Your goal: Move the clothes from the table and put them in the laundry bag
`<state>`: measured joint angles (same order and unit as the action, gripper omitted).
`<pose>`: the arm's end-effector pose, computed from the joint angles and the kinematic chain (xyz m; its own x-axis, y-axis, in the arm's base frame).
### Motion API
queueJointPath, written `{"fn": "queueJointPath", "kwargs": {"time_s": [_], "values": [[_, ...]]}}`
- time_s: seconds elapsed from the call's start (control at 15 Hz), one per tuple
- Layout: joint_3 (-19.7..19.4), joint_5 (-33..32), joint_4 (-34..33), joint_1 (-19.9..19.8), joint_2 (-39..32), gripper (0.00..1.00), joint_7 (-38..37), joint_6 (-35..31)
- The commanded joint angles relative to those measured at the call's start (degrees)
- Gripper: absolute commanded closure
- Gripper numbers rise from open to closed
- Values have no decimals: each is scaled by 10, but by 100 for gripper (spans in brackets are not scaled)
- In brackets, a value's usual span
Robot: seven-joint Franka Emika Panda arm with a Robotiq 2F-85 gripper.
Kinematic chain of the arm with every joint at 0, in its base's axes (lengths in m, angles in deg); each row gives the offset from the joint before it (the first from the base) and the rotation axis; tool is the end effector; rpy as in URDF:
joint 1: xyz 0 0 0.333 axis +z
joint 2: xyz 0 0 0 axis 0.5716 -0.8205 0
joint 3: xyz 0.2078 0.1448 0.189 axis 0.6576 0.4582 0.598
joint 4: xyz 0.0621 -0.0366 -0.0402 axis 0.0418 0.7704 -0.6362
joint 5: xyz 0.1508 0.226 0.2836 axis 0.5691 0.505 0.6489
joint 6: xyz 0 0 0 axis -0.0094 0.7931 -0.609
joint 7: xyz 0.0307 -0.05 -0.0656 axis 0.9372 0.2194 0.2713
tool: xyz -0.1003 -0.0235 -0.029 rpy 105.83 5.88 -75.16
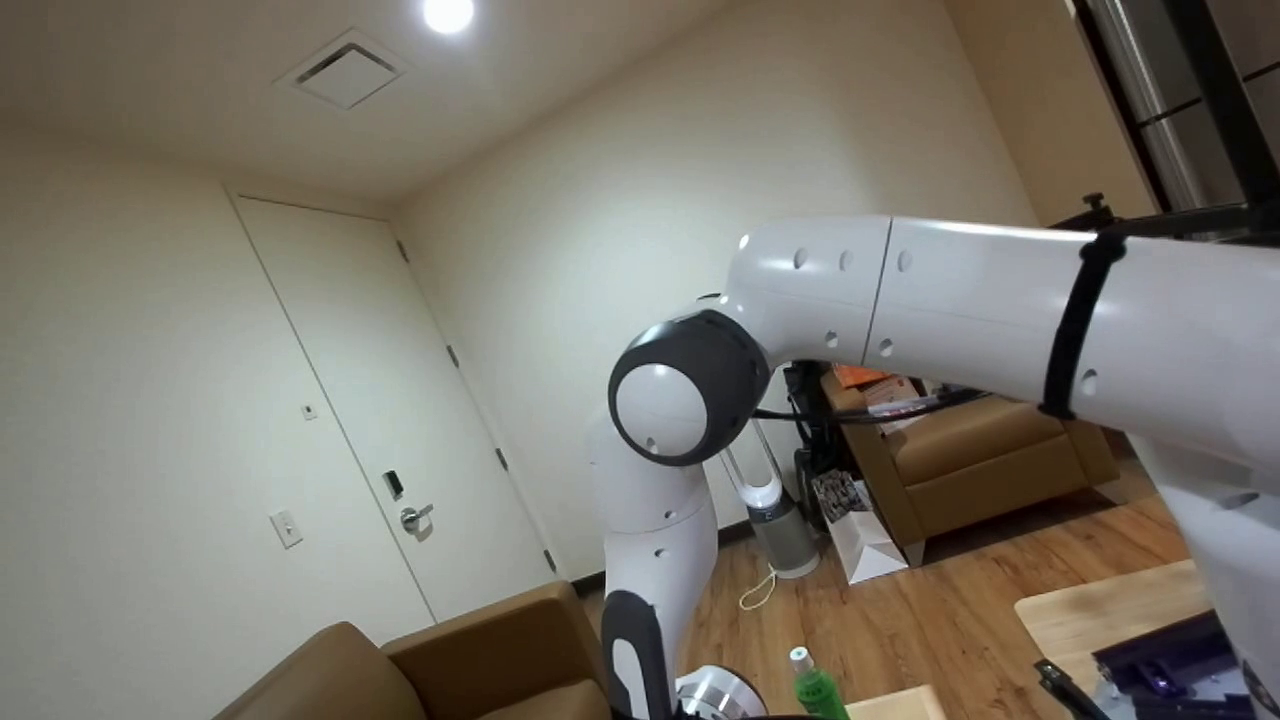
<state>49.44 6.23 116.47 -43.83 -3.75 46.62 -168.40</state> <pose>0.4799 -0.1054 -0.0571 0.7950 -0.2594 -0.5484 -0.3180 -0.9480 -0.0126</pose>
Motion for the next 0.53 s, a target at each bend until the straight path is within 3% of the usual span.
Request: {"fn": "queueJointPath", "kwargs": {"time_s": [0.0,0.13,0.2,0.4,0.47], "values": [[9,-3,-14,-1,-9,0,-5,9],[27,9,18,-12,26,0,9,34],[13,-2,-6,-2,-5,0,-2,10],[21,0,-2,-1,5,0,-1,25],[23,4,14,3,18,0,-1,-15]]}}
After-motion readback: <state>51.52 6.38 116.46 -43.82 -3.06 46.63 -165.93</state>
